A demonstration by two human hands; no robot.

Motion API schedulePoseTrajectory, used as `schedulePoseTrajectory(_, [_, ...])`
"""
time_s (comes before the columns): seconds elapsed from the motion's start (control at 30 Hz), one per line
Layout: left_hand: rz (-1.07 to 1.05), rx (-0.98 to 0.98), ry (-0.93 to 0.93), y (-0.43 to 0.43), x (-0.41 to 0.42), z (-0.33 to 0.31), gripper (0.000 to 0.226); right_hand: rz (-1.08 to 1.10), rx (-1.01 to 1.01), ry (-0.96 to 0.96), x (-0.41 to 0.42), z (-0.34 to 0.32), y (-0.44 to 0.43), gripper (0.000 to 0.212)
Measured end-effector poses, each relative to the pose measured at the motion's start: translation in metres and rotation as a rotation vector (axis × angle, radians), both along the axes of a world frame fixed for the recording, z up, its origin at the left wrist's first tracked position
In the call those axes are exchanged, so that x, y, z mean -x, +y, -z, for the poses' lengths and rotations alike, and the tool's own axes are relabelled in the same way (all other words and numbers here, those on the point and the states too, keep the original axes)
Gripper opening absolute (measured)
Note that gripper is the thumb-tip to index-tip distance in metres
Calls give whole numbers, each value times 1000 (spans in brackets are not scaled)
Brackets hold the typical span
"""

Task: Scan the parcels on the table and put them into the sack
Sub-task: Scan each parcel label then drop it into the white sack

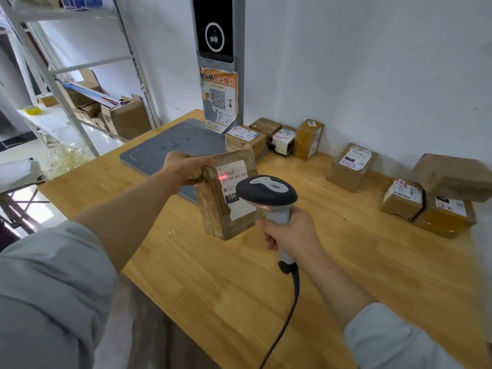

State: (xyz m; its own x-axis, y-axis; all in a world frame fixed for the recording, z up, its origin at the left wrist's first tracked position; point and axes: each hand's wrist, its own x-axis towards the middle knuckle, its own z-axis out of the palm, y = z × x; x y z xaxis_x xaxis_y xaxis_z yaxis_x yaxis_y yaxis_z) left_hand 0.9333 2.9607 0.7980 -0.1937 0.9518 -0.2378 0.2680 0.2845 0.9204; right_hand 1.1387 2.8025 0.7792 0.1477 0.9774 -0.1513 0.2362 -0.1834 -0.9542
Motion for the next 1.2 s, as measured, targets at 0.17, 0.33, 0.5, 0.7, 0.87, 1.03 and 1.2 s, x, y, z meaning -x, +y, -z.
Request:
schedulePoseTrajectory(0.17, [-132,-36,8,-17,45,-9,41,-78,13,150,26,-2,10,15])
schedulePoseTrajectory(0.33, [-379,-78,21,-61,136,-21,29,-224,59,177,82,5,18,17])
schedulePoseTrajectory(0.5, [-648,-78,96,-125,240,-28,42,-403,143,168,153,18,22,16])
schedulePoseTrajectory(0.7, [-781,-1,344,-200,316,0,47,-508,245,149,230,37,15,12])
schedulePoseTrajectory(0.87, [-537,213,452,-234,342,46,61,-619,281,72,272,56,11,10])
schedulePoseTrajectory(1.03, [-345,377,443,-234,357,87,87,-791,421,-26,306,89,6,35])
schedulePoseTrajectory(1.2, [-148,467,473,-231,365,108,75,-730,581,-95,334,122,10,68])
